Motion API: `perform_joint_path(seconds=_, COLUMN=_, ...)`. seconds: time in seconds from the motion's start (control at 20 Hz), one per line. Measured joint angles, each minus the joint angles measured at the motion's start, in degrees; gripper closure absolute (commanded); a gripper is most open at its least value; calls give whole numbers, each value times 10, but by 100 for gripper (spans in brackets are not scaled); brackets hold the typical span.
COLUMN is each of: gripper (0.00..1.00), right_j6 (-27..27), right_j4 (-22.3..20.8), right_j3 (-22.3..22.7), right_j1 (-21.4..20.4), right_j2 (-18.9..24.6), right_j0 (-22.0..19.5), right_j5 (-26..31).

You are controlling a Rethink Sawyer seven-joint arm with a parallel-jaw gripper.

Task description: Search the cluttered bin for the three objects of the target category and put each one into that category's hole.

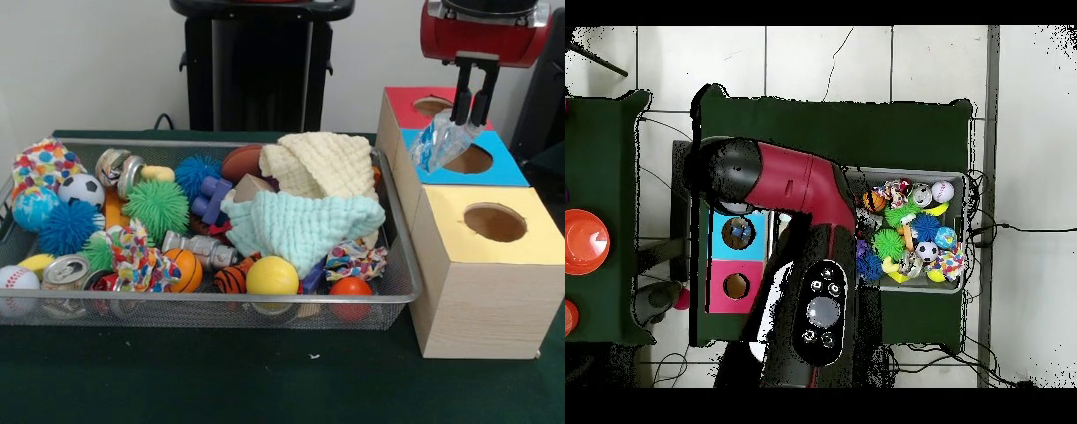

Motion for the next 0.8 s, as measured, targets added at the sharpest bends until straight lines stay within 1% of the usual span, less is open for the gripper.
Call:
perform_joint_path(seconds=0.3, gripper=100, right_j6=0, right_j4=4, right_j3=0, right_j1=0, right_j2=-4, right_j0=6, right_j5=0)
perform_joint_path(seconds=0.8, gripper=100, right_j6=11, right_j4=30, right_j3=2, right_j1=-2, right_j2=-5, right_j0=7, right_j5=0)
